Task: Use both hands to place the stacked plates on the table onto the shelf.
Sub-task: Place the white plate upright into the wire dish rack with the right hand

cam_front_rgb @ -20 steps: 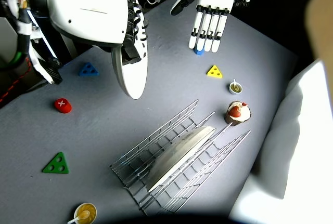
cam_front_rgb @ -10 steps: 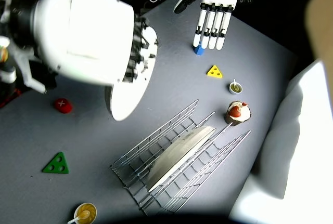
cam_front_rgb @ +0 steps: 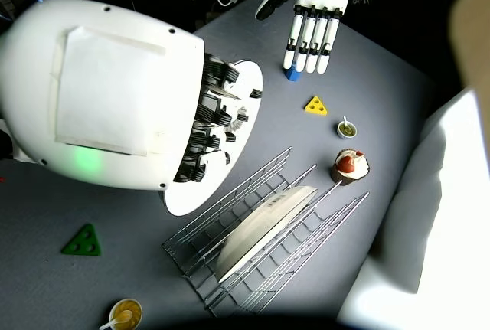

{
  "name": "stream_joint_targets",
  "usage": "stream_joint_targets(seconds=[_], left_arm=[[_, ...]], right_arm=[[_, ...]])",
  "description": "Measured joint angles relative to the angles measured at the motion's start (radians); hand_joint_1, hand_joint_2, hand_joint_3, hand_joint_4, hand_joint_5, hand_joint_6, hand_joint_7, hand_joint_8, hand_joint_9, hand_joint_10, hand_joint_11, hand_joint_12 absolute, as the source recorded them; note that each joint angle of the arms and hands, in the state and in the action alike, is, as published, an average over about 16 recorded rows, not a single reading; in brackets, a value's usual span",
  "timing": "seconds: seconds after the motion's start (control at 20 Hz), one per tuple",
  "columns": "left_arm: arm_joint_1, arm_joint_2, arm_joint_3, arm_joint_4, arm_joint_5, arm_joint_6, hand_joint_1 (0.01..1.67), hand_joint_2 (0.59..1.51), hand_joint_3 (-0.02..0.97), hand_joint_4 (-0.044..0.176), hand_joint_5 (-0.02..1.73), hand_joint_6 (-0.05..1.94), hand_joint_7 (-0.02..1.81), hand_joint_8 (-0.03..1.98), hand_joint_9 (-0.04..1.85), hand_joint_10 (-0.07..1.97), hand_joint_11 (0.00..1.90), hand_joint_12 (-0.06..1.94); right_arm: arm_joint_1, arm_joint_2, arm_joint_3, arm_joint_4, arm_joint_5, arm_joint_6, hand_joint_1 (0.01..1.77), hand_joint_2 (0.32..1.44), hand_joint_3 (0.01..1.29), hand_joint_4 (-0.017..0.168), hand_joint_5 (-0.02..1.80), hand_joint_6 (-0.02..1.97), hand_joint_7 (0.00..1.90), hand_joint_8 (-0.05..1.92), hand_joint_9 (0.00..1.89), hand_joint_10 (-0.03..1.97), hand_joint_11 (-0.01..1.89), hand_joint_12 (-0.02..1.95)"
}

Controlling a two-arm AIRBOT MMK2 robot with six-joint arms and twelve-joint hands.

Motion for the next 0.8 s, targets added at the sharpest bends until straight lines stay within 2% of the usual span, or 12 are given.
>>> stream_joint_targets(seconds=[0.5, 0.8], left_arm=[[0.000, 0.000, 0.000, 0.010, 0.001, 0.000, 0.09, 0.921, 0.000, 0.000, 0.14, 0.00, 0.16, 0.00, 0.16, 0.01, 0.18, 0.01], [0.000, -0.001, 0.000, 0.014, 0.003, 0.000, 0.09, 0.919, 0.000, 0.000, 0.13, 0.00, 0.15, 0.00, 0.15, 0.01, 0.17, 0.01]], right_arm=[[0.006, -0.021, 0.076, 0.015, 0.001, -0.003, 1.49, 0.91, 0.01, -0.007, 0.99, 0.81, 1.19, 0.34, 1.24, 0.43, 1.01, 1.30], [-0.025, -0.059, 0.114, 0.026, 0.031, -0.002, 1.49, 0.91, 0.01, -0.007, 0.99, 0.81, 1.17, 0.40, 1.25, 0.42, 1.01, 1.30]])
